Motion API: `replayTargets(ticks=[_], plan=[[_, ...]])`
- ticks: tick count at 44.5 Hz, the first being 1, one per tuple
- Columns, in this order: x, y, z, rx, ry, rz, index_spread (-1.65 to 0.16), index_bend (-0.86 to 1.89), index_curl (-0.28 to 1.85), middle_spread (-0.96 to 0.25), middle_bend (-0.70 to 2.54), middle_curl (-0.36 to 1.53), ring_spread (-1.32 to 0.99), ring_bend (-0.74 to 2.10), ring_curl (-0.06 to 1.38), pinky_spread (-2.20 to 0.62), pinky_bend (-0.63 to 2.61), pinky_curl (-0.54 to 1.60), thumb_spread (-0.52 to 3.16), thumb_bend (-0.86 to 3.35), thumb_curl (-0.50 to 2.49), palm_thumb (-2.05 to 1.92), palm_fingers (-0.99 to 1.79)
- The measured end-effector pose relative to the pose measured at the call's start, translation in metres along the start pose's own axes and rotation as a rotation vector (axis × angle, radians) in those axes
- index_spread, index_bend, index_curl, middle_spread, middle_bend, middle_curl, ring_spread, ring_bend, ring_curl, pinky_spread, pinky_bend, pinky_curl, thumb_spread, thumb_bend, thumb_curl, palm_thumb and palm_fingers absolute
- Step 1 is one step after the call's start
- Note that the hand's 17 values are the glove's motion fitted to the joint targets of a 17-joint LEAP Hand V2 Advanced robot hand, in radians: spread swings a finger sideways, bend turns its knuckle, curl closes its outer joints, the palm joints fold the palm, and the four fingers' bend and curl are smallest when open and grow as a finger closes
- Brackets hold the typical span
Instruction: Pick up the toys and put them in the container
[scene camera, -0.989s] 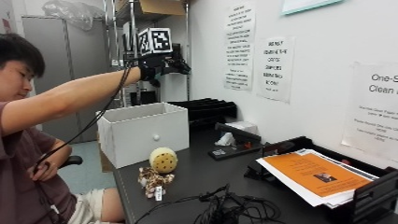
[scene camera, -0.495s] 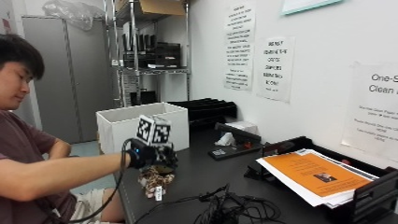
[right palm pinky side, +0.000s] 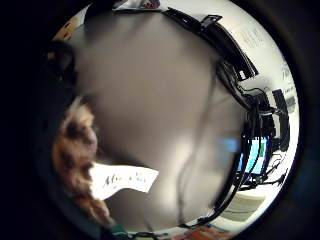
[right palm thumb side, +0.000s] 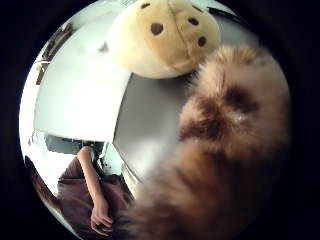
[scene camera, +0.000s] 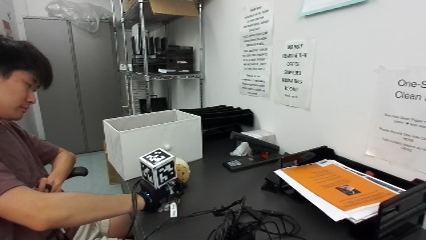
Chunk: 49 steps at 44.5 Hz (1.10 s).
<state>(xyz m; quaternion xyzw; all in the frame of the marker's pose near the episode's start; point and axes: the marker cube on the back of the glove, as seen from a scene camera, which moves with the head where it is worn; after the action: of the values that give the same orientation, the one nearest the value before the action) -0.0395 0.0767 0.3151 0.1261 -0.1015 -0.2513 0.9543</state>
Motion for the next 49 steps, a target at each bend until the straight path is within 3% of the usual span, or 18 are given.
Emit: replayTargets(ticks=[8, 13, 27, 35, 41, 49], plan=[[-0.006, -0.025, -0.011, -0.263, 0.012, 0.043, -0.28, 0.54, 0.40, -0.27, 0.92, 0.68, -0.35, 1.26, 0.58, -0.33, 0.83, 0.37, 1.06, 0.12, 0.50, 0.38, 1.32], [-0.005, -0.040, -0.043, -0.332, 0.005, 0.059, -0.28, 0.68, 0.48, -0.27, 1.04, 0.75, -0.36, 1.32, 0.62, -0.36, 0.93, 0.43, 0.97, 0.10, 0.55, 0.41, 1.27], [-0.034, -0.115, -0.213, -0.109, 0.052, 0.062, -0.26, 0.92, 0.67, -0.24, 1.22, 0.86, -0.36, 1.41, 0.68, -0.39, 1.06, 0.52, 0.82, 0.05, 0.66, 0.45, 1.12], [-0.096, -0.158, -0.287, -0.008, 0.099, 0.012, -0.24, 0.95, 0.75, -0.22, 1.25, 0.89, -0.36, 1.45, 0.70, -0.39, 1.09, 0.54, 0.77, 0.03, 0.72, 0.46, 1.08], [-0.155, -0.191, -0.305, 0.035, 0.101, -0.057, -0.23, 0.95, 0.80, -0.21, 1.26, 0.90, -0.36, 1.45, 0.70, -0.39, 1.10, 0.55, 0.75, 0.01, 0.76, 0.47, 1.06], [-0.258, -0.232, -0.287, 0.032, 0.047, -0.205, -0.22, 0.93, 0.85, -0.20, 1.27, 0.91, -0.36, 1.45, 0.71, -0.39, 1.11, 0.57, 0.73, -0.01, 0.80, 0.48, 1.05]])
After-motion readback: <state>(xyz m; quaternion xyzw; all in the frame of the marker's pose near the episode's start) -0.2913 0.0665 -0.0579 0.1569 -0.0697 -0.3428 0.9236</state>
